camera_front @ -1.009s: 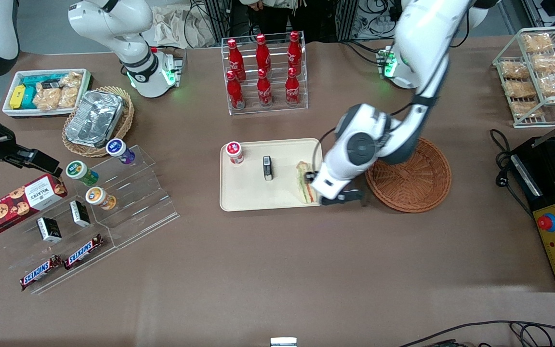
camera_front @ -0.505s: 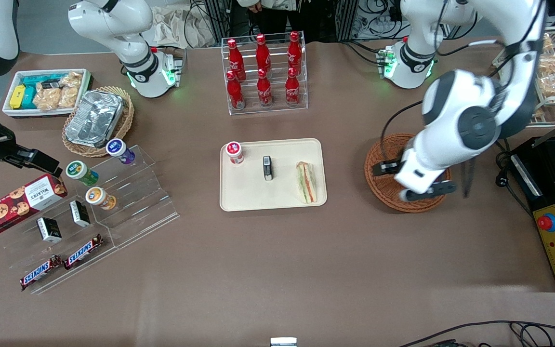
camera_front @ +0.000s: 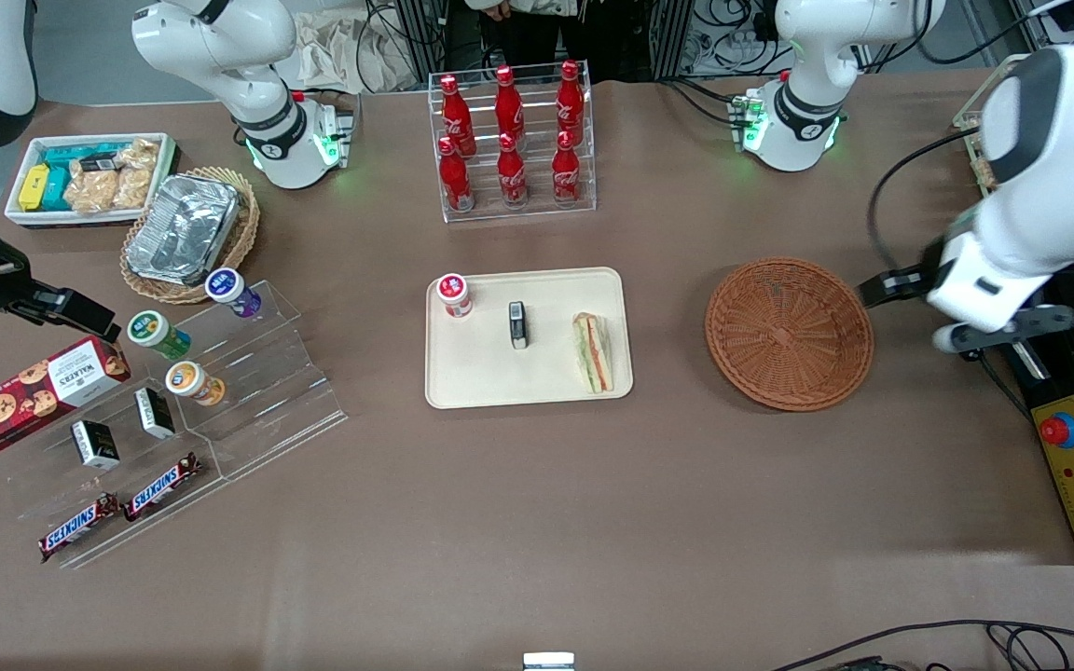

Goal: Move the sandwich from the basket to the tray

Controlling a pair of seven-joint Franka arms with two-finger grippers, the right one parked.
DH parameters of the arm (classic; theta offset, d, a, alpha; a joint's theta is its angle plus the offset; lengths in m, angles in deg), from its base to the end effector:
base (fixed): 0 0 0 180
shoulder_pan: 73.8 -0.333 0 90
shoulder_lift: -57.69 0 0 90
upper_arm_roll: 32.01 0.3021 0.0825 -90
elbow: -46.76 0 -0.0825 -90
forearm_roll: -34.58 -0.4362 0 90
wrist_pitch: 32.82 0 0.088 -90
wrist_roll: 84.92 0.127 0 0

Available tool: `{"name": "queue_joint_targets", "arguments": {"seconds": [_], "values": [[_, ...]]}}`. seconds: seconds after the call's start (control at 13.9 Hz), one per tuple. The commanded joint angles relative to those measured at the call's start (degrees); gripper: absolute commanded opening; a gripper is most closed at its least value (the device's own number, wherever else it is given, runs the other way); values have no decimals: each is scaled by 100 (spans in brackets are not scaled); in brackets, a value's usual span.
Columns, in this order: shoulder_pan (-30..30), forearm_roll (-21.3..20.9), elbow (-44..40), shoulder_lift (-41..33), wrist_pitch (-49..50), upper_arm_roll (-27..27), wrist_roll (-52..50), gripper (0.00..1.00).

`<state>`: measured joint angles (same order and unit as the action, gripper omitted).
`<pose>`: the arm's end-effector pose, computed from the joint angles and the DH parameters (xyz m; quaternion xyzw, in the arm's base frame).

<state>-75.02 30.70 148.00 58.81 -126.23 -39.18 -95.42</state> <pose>0.5970 -0.0536 0.4818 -0.9958 -0.0348 0.0725 0.0431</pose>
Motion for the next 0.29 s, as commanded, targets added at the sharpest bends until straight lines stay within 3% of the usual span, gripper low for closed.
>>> {"name": "queue_joint_targets", "arguments": {"seconds": [0.0,0.22], "values": [[7,-412,-192,-68,313,-84,698,99],[-45,-342,-517,-51,551,-92,637,99]]}}
